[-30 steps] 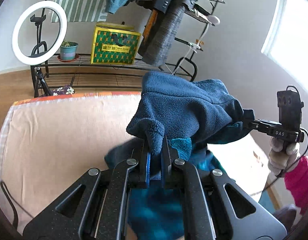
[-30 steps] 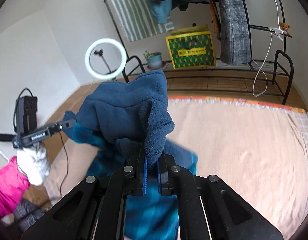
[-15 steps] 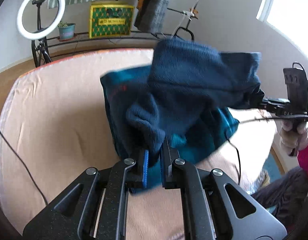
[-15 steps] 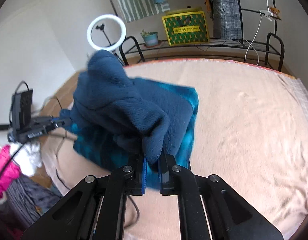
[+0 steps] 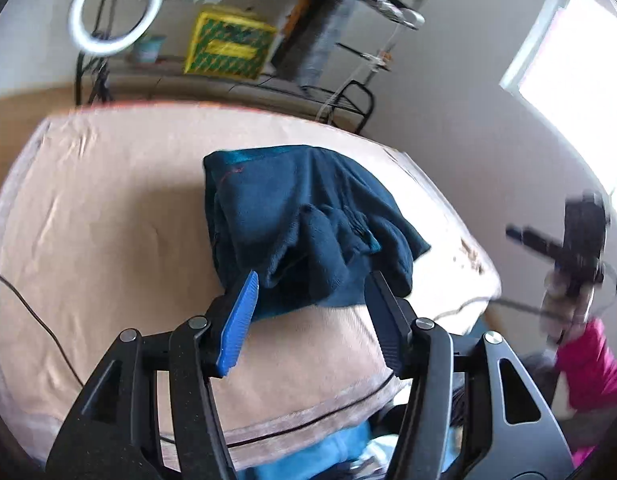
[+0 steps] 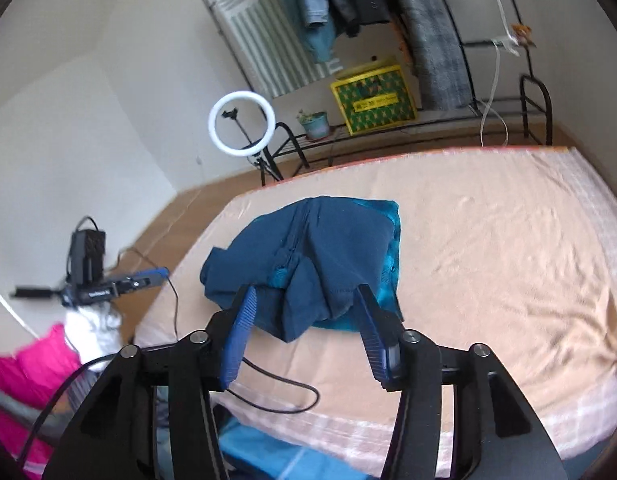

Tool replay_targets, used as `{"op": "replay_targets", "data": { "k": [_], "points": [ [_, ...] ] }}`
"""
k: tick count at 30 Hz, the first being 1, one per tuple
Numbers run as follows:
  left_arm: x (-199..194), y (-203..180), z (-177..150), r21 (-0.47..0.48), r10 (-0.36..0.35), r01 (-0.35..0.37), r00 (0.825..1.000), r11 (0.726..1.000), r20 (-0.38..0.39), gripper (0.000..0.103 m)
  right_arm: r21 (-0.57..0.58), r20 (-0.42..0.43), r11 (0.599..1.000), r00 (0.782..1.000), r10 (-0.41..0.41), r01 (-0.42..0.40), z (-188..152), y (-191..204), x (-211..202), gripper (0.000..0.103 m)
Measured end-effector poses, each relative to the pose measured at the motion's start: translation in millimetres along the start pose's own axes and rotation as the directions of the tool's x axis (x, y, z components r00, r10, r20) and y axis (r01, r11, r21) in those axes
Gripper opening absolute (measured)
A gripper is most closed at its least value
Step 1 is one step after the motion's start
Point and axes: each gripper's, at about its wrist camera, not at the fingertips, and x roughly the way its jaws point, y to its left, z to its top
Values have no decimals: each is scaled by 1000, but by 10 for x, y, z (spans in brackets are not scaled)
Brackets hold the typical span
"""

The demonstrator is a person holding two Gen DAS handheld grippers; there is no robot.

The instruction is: Fold large clothes

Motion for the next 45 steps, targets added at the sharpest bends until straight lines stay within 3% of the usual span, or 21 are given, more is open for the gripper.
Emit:
{"op": "replay_targets", "data": {
  "k": [2,6,10,11,14,15,16,17,18,19,22,26,29,32,34,36,42,45],
  "points": [
    [130,193,61,-123,-43,40,999,992,-18,57,63,-27,998,999,-18,19,-18,-89,177,51],
    [364,672,120,-383,-118,113,993,917,10,57,242,-95,970,995,21,2,-163,-355,552,51],
    [611,1009,110,-538,-155,135,988,832,8,57,409,-120,912,988,100,-43,-344,-568,935,52],
    [708,1021,113,-542,-170,134,985,829,-18,57,439,-132,896,983,128,-58,-394,-587,1075,52],
    [869,949,124,-512,-180,123,982,850,-63,56,462,-172,884,971,167,-70,-478,-552,1371,52],
    [914,909,137,-497,-188,128,979,858,-73,41,464,-178,883,968,174,-74,-488,-541,1430,52],
    [963,847,159,-471,-180,116,979,875,-92,17,472,-184,878,965,190,-83,-503,-524,1510,52],
    [998,795,181,-442,-157,91,981,892,-113,8,481,-181,871,961,211,-100,-507,-505,1597,52],
    [1013,724,214,-401,-126,66,984,914,-123,6,485,-181,867,958,224,-111,-502,-482,1638,34],
    [999,673,224,-380,-113,59,986,923,-121,5,488,-182,864,955,235,-120,-511,-475,1667,7],
    [814,531,268,-321,-90,55,992,946,-93,4,443,-195,891,959,205,-100,-441,-381,1577,7],
    [475,343,193,-213,-52,37,996,976,-66,3,330,-159,940,976,148,-89,-287,-189,1051,6],
    [588,367,-45,-147,31,-50,991,988,-128,3,303,-146,950,981,130,-81,-335,-183,807,6],
    [932,555,-283,-140,105,-137,971,981,-214,4,295,-232,956,971,62,9,-564,-261,1013,6],
    [1004,626,-313,-194,87,-127,975,973,-205,4,291,-310,953,951,10,85,-728,-319,1261,6],
    [956,557,-279,-159,110,-142,975,977,-194,4,223,-358,963,932,-60,148,-777,-268,1435,6],
    [586,293,-197,-90,101,-121,975,989,-197,5,189,-345,974,937,-50,121,-561,-137,1217,11],
    [316,143,-126,-41,110,-118,981,992,-162,6,108,-330,985,940,-91,133,-439,-25,957,11]
  ]
}}
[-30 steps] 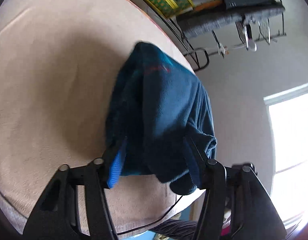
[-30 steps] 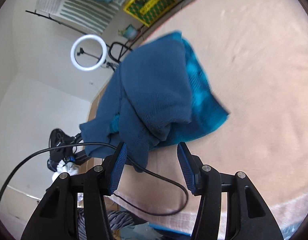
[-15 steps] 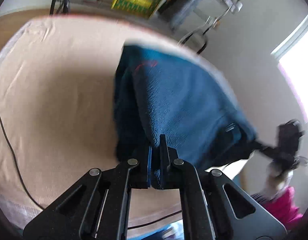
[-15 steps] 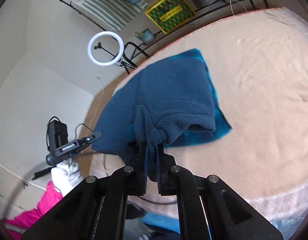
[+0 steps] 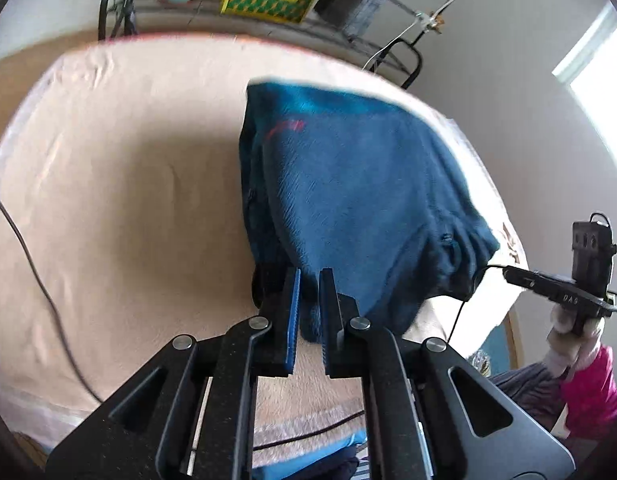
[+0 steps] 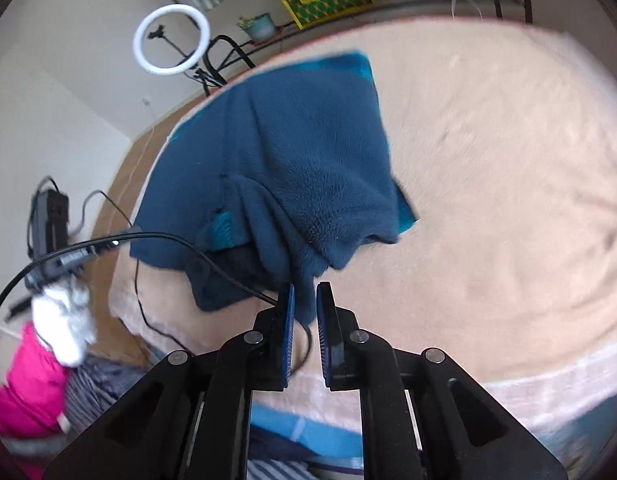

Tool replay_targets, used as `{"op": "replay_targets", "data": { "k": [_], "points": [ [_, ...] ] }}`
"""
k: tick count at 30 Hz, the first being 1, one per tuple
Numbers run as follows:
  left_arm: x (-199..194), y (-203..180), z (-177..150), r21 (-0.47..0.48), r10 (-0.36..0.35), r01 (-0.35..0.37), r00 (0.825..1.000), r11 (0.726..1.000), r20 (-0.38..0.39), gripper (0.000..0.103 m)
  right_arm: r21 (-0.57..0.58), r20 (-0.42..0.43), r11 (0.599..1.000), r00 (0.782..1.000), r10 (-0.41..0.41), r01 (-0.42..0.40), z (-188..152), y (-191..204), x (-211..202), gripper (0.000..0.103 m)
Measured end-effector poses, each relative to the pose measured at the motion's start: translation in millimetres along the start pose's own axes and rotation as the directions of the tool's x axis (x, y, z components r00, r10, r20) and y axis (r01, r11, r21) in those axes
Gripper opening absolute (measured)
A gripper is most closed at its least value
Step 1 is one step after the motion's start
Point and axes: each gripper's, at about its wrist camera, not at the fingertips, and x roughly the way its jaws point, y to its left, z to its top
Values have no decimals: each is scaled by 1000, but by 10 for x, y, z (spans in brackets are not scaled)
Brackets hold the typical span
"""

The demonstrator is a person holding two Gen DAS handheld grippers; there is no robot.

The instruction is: Fold large clothes

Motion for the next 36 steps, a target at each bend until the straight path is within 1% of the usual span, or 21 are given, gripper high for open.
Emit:
{"op": "replay_targets", "data": {
  "k": [2,4,6,8,10,13,14,16,17,19,20,23,24,26,27,28,29,30,33,35,36],
  "points": [
    [-157,-81,112,30,12,-13,999,999,39,6,-59,40,998,999,-8,10,32,72,-214,11],
    [-272,-216,286,57,24,-30,995,998,93,6,-127,110,991,994,-18,32,152,187,-417,11],
    [-295,-284,523,70,12,-22,991,997,137,6,-192,206,980,978,-19,59,333,336,-567,11],
    [-260,-419,781,67,19,-32,983,997,182,6,-245,283,968,959,11,61,584,563,-559,11],
    [-139,-541,1014,46,11,-21,979,999,206,6,-262,305,963,952,19,64,849,737,-447,11],
    [108,-681,1291,18,3,-7,977,1000,212,6,-269,263,963,963,54,19,1255,966,-48,11],
    [196,-706,1352,4,-4,3,979,1000,206,6,-279,248,960,968,45,27,1379,1024,145,10],
    [419,-729,1467,-19,-18,22,983,1000,184,6,-284,223,959,974,38,27,1515,1077,379,9],
    [507,-731,1499,-18,-16,19,984,1000,175,6,-278,197,960,979,47,10,1604,1075,570,9],
    [688,-725,1535,-15,-1,3,988,1000,156,6,-265,169,964,985,42,5,1635,1009,784,9],
    [798,-699,1524,-16,2,0,991,1000,136,6,-260,148,966,989,32,8,1666,966,955,9],
    [1132,-542,1401,-23,39,-38,998,999,45,6,-217,91,976,996,15,6,1620,737,1200,9],
    [1276,-408,1281,-33,56,-56,998,998,5,6,-199,82,980,996,17,0,1571,671,1267,10],
    [1485,-197,1040,-47,39,-41,999,998,-33,6,-201,44,979,998,36,-27,1410,545,1393,9],
    [1498,-135,934,-40,-1,1,1000,999,11,6,-214,30,976,999,36,-28,1330,527,1447,7],
    [1490,-112,884,-27,-18,20,999,999,46,6,-228,36,973,999,31,-22,1227,503,1498,7],
    [1483,-109,860,-18,-21,22,998,1000,59,6,-238,65,971,997,33,-17,1147,490,1505,7],
    [1477,-129,881,-16,-15,16,998,1000,59,6,-233,77,972,996,41,-22,1126,476,1495,7],
    [1378,-203,973,2,2,-2,999,1000,41,6,-200,47,977,995,86,-75,1215,427,1398,6],
    [1208,-254,994,-2,10,-10,997,1000,73,6,-173,41,977,991,129,-121,1285,370,1231,8],
    [1083,-307,1026,7,20,-21,993,1000,114,7,-173,58,976,988,142,-130,1325,348,1159,10]
  ]
}}
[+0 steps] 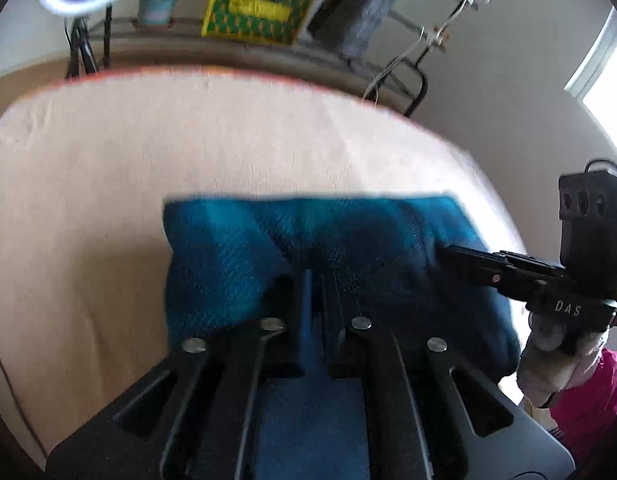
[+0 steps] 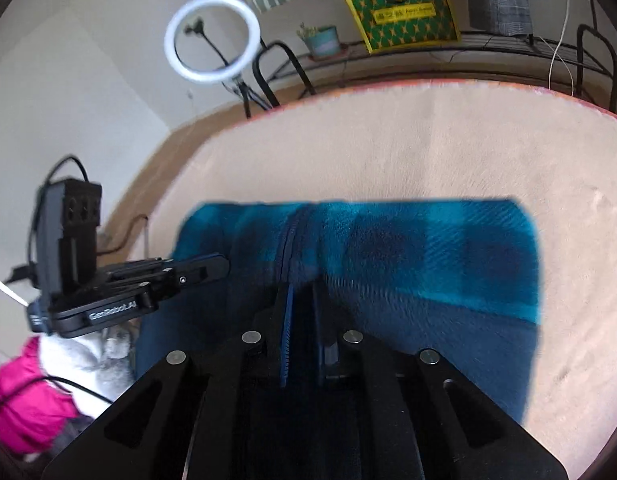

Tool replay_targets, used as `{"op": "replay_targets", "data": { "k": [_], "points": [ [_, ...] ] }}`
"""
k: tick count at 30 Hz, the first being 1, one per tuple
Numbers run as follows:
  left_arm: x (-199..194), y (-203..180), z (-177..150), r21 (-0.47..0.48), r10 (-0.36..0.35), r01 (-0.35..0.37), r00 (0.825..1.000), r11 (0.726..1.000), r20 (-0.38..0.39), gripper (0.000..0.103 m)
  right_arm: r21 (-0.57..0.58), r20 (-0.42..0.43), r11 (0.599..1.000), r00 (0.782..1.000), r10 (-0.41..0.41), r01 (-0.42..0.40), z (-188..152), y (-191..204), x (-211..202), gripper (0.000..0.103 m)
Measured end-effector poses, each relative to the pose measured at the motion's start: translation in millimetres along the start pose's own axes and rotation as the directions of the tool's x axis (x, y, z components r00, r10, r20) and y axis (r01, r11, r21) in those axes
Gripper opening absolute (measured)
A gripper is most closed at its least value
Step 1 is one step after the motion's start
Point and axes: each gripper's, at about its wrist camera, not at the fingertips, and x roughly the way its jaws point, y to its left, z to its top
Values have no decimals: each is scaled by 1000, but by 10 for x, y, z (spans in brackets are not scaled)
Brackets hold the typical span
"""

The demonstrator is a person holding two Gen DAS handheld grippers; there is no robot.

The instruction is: Fold large clothes

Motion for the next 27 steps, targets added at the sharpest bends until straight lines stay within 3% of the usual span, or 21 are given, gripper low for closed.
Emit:
{"op": "replay_targets", "data": {
  "k": [3,6,8,10,12,14,16,22,27],
  "points": [
    [-130,-72,107,17,24,-26,997,1000,70,7,6,80,999,996,-40,40,136,-40,-235,10],
    [-54,28,202,-15,68,-67,994,998,84,7,25,113,996,990,-87,85,244,-107,-258,10],
    [190,162,184,-11,175,-175,983,984,45,7,46,102,992,987,-124,120,291,-175,-157,10],
    [434,392,105,-55,149,-150,989,987,-21,7,72,60,982,982,-179,174,242,-317,-4,10],
    [483,504,31,-95,102,-100,995,990,15,7,113,23,973,978,-206,203,144,-519,159,7],
    [492,454,30,-63,124,-123,992,990,18,7,167,29,967,979,-201,194,32,-655,254,5],
    [488,423,44,-43,139,-139,990,989,9,7,150,27,966,975,-219,212,61,-623,222,5],
    [18,408,-39,-89,102,-98,994,991,41,7,175,32,950,963,-267,257,58,-528,-260,10],
    [-331,292,-302,-65,37,-35,999,997,31,7,162,19,968,980,-198,192,-238,-414,-584,11]
  ]
}}
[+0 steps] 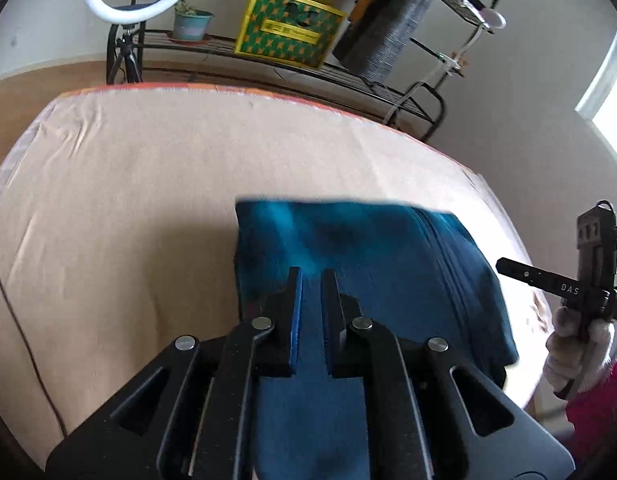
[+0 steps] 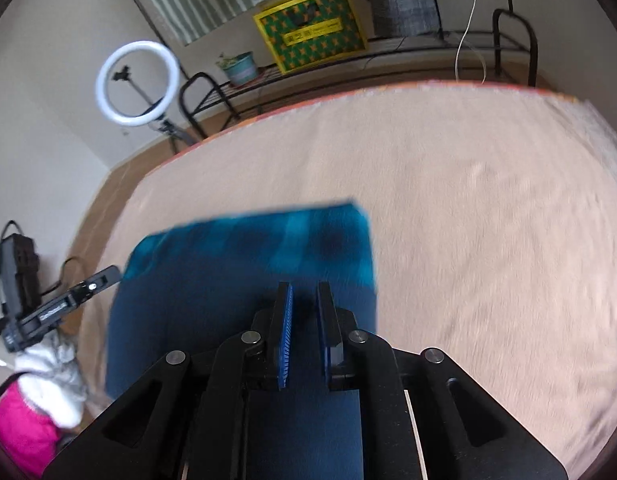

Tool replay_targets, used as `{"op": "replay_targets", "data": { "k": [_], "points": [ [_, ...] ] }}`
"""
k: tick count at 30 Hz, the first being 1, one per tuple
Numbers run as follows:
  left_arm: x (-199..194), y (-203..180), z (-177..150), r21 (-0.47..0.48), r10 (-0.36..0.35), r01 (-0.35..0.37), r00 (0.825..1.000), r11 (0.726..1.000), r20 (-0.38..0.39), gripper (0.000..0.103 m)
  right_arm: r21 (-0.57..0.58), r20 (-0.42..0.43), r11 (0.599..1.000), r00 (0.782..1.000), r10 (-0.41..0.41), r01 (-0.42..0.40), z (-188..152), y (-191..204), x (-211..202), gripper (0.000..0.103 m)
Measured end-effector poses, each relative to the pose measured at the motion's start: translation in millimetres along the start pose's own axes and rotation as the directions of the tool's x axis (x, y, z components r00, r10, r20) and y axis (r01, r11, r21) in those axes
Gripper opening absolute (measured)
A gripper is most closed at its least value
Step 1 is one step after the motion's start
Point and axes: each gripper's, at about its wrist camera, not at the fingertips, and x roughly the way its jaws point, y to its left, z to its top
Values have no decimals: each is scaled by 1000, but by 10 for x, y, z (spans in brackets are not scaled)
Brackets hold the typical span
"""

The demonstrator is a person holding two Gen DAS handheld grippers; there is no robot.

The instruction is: Fold large clothes

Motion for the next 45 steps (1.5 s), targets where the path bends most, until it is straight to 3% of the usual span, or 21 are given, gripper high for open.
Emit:
{"op": "replay_targets", "data": {
  "k": [4,7,10,15,18,20,22,25,27,28,32,34,39,45],
  "points": [
    [-41,-43,-235,19,-9,10,999,1000,-43,7,-55,-8,997,999,49,-49,-314,161,-150,11],
    [80,16,-443,32,27,-25,996,999,-82,10,-146,-57,989,998,-16,8,-521,283,-49,11],
    [123,42,-520,56,23,-19,996,998,-85,12,-162,-115,986,992,-50,31,-695,181,137,11],
    [1,-34,-548,102,50,-40,994,994,-98,13,-134,-142,991,990,-21,2,-711,120,20,12],
    [-190,101,-545,16,1,1,994,1000,-111,15,-131,-139,991,990,8,-27,-708,45,-166,15],
    [-347,236,-546,-67,-46,40,995,997,-88,22,-96,-93,995,995,32,-41,-692,-83,-318,24],
    [-424,325,-527,-109,-76,68,995,992,-72,34,-57,-49,997,998,39,-41,-692,-206,-450,42],
    [-414,444,-436,-185,-115,103,992,977,-54,51,-9,-18,998,998,56,-56,-658,-416,-502,43],
    [-327,521,-383,-244,-138,118,988,963,-67,64,19,-17,998,998,64,-64,-622,-510,-473,55],
    [-270,554,-359,-275,-154,128,985,953,-75,65,37,-11,996,997,80,-80,-596,-559,-454,61],
    [-57,669,-297,-368,-254,205,963,907,-90,65,121,4,980,987,160,-160,-501,-712,-340,67],
    [71,706,-281,-387,-265,204,958,899,-109,65,139,-9,971,980,199,-196,-479,-741,-237,71],
    [288,838,-272,-459,-311,228,944,859,-112,65,144,-65,969,975,213,-202,-450,-734,3,71],
    [484,886,-265,-490,-344,246,931,836,-120,65,183,-93,949,957,275,-255,-431,-813,210,72]
  ]
}}
